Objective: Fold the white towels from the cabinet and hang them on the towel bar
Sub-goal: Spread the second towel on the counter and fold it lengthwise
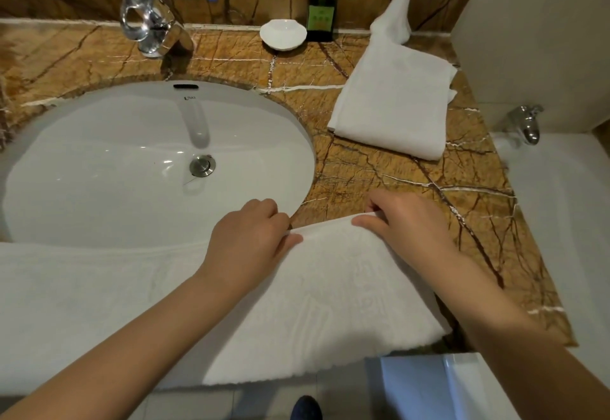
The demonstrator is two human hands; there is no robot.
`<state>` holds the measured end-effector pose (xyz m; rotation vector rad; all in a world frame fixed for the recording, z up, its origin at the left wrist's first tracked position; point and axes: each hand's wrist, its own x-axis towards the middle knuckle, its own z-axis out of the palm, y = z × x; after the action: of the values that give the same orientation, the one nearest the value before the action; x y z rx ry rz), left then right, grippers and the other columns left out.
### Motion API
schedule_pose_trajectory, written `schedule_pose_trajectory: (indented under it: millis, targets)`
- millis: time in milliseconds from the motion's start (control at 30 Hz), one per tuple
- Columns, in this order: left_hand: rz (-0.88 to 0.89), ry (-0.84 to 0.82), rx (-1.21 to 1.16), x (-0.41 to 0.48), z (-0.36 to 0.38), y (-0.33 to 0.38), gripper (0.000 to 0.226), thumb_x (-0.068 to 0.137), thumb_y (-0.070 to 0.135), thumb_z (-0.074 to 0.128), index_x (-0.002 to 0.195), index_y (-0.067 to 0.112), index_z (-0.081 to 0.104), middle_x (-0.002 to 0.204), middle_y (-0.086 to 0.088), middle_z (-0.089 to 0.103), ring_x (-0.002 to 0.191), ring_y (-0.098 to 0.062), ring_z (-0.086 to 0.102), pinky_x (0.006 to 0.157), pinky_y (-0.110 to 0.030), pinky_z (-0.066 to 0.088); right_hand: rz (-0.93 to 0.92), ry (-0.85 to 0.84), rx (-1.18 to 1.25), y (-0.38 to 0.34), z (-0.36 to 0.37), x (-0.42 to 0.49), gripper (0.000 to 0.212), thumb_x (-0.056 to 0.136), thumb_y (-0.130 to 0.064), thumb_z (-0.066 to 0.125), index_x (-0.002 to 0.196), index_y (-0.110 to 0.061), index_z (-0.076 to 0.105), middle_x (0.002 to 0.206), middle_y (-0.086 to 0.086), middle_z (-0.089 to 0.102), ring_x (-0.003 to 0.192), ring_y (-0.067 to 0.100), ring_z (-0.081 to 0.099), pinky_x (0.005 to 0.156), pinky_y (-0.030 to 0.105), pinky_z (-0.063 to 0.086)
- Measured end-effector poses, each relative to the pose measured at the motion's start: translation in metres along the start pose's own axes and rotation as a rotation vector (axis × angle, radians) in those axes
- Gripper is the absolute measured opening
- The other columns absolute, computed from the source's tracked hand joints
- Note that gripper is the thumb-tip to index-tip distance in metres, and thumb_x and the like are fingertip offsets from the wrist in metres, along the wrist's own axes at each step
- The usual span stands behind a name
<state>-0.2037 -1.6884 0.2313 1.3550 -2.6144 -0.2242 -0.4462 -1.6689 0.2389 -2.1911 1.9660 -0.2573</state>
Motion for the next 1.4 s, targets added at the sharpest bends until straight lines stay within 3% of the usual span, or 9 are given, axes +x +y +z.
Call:
schedule_pose_trajectory:
  millis: [200, 300, 400, 600, 833, 1033, 1133, 1267, 1400]
  targets:
    - [0.033, 0.042, 0.149, 0.013, 0.000, 0.007, 0.032, 0.078, 0.036, 0.073, 0.055, 0.016, 0.061, 0.050, -0.002, 0.053, 0.046, -0.027, 0.053, 0.052, -0.028, 0.025, 0.207, 0.208, -0.090, -0.015, -0.001, -0.018, 0.023, 0.080, -0.038, 0.069, 0.091, -0.024, 0.055, 0.098, -0.006, 0.055, 0.102, 0.021, 0.052, 0.083, 0.036, 0.031]
    - [0.018, 0.068, 0.112, 0.012, 0.005, 0.008, 0.039, 0.089, 0.038, 0.052, 0.057, 0.017, 0.060, 0.052, -0.001, 0.052, 0.048, -0.027, 0.053, 0.054, -0.029, 0.027, 0.148, 0.166, 0.022, -0.054, 0.019, -0.040, 0.040, 0.093, -0.043, 0.045, 0.128, -0.025, 0.049, 0.139, -0.001, 0.047, 0.134, 0.019, 0.036, 0.110, 0.038, 0.023]
    - [0.015, 0.099, 0.037, 0.010, 0.008, 0.003, 0.043, 0.091, 0.040, 0.053, 0.055, 0.016, 0.057, 0.051, -0.002, 0.052, 0.047, -0.028, 0.052, 0.054, -0.030, 0.028, 0.135, -0.039, -0.036, -0.066, 0.041, -0.063, 0.061, 0.097, -0.054, 0.008, 0.152, -0.030, 0.015, 0.160, -0.007, 0.008, 0.148, 0.014, -0.002, 0.120, 0.041, 0.002]
    - [-0.011, 0.027, -0.099, 0.007, 0.009, -0.005, 0.069, 0.081, 0.071, 0.022, 0.056, 0.015, 0.053, 0.058, 0.000, 0.055, 0.055, -0.025, 0.052, 0.058, -0.033, 0.032, 0.168, -0.093, -0.106, -0.035, 0.034, -0.078, 0.063, 0.094, -0.059, 0.002, 0.152, -0.035, 0.002, 0.160, -0.011, -0.003, 0.147, 0.011, -0.012, 0.118, 0.043, -0.005]
    - [-0.079, -0.088, -0.486, -0.017, 0.004, -0.044, 0.034, 0.071, 0.054, 0.074, 0.071, 0.024, 0.059, 0.076, 0.009, 0.054, 0.072, -0.007, 0.052, 0.063, -0.033, 0.044, 0.202, -0.108, -0.109, -0.020, 0.025, -0.085, 0.061, 0.093, -0.059, 0.004, 0.151, -0.039, -0.002, 0.160, -0.012, -0.003, 0.146, 0.008, -0.014, 0.120, 0.043, -0.005]
    - [-0.117, -0.146, -0.577, -0.030, 0.001, -0.060, 0.019, 0.071, 0.046, 0.076, 0.074, 0.040, 0.058, 0.083, 0.016, 0.057, 0.081, 0.001, 0.053, 0.068, -0.021, 0.042, 0.264, -0.115, -0.100, 0.001, 0.016, -0.089, 0.060, 0.093, -0.061, 0.006, 0.150, -0.044, -0.001, 0.160, -0.012, 0.000, 0.147, 0.007, -0.010, 0.119, 0.046, -0.002]
    - [-0.103, -0.159, -0.563, -0.029, -0.002, -0.057, 0.015, 0.074, 0.044, 0.074, 0.075, 0.037, 0.061, 0.084, 0.016, 0.056, 0.082, 0.000, 0.053, 0.067, -0.021, 0.041, 0.277, -0.113, -0.110, 0.006, 0.005, -0.089, 0.063, 0.092, -0.058, 0.011, 0.151, -0.037, 0.010, 0.161, -0.006, 0.009, 0.148, 0.012, -0.003, 0.118, 0.051, 0.000]
    - [-0.087, -0.177, -0.531, -0.025, -0.002, -0.053, 0.014, 0.077, 0.045, 0.071, 0.076, 0.033, 0.063, 0.085, 0.015, 0.054, 0.082, -0.001, 0.052, 0.065, -0.022, 0.040, 0.173, 0.033, -0.016, -0.025, -0.002, -0.067, 0.051, 0.090, -0.043, 0.036, 0.134, -0.022, 0.050, 0.137, 0.003, 0.047, 0.132, 0.025, 0.038, 0.109, 0.051, 0.021]
    - [-0.083, -0.214, -0.523, -0.026, -0.003, -0.057, 0.018, 0.072, 0.047, 0.074, 0.080, 0.034, 0.064, 0.089, 0.016, 0.055, 0.079, 0.005, 0.048, 0.065, -0.017, 0.038, -0.103, 0.011, 0.121, -0.078, 0.009, -0.030, 0.022, 0.090, -0.033, 0.052, 0.107, -0.029, 0.064, 0.104, -0.015, 0.058, 0.105, 0.008, 0.050, 0.093, 0.036, 0.032]
